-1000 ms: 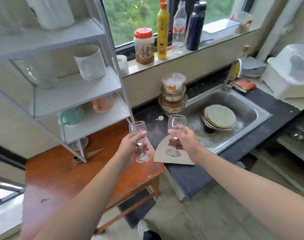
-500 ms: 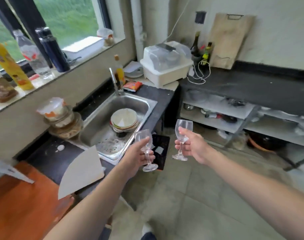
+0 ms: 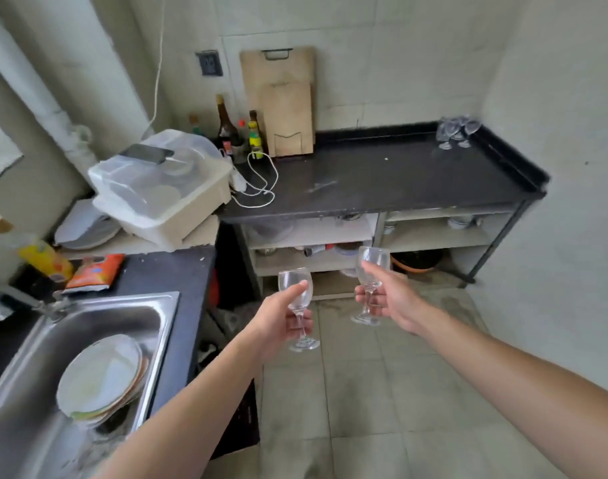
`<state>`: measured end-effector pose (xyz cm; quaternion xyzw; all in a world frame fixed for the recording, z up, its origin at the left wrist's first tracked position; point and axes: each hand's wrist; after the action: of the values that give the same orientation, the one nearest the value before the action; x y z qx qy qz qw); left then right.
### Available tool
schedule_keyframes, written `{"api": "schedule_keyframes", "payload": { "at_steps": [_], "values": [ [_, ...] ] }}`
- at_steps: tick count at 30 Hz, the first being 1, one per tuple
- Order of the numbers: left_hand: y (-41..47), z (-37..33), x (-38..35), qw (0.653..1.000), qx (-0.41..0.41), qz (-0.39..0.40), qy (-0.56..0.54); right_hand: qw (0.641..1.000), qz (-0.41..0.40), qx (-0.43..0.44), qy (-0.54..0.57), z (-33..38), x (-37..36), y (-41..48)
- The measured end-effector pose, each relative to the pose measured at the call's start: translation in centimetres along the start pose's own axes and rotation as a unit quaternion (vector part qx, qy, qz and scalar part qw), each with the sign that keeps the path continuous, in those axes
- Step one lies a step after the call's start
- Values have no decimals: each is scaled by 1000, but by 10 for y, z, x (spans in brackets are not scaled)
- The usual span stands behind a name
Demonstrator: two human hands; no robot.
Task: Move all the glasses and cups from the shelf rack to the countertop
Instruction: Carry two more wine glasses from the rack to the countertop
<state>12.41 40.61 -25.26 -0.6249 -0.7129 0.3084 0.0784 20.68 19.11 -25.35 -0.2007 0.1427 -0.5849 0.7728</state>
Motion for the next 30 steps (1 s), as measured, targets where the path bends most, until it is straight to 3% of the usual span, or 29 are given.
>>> {"api": "schedule_keyframes", "payload": {
  "at_steps": [12, 22, 30],
  "values": [
    [199, -58, -177, 986, 78, 114, 98, 988, -141, -24, 51, 34, 194, 96],
    [352, -119, -326, 985, 52, 106, 124, 979, -192, -18, 62, 114, 373, 223],
    [465, -160, -371, 981, 56, 101, 158, 979, -194, -44, 44, 156, 432, 335]
  ]
}}
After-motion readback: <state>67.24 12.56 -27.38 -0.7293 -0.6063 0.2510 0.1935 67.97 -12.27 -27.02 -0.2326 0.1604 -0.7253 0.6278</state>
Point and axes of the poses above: each hand's wrist, its own y-axis towards the middle knuckle, its own x-axis out of the back of the hand, z = x × y, and after that the axes turned 6 degrees about -y, right-handed
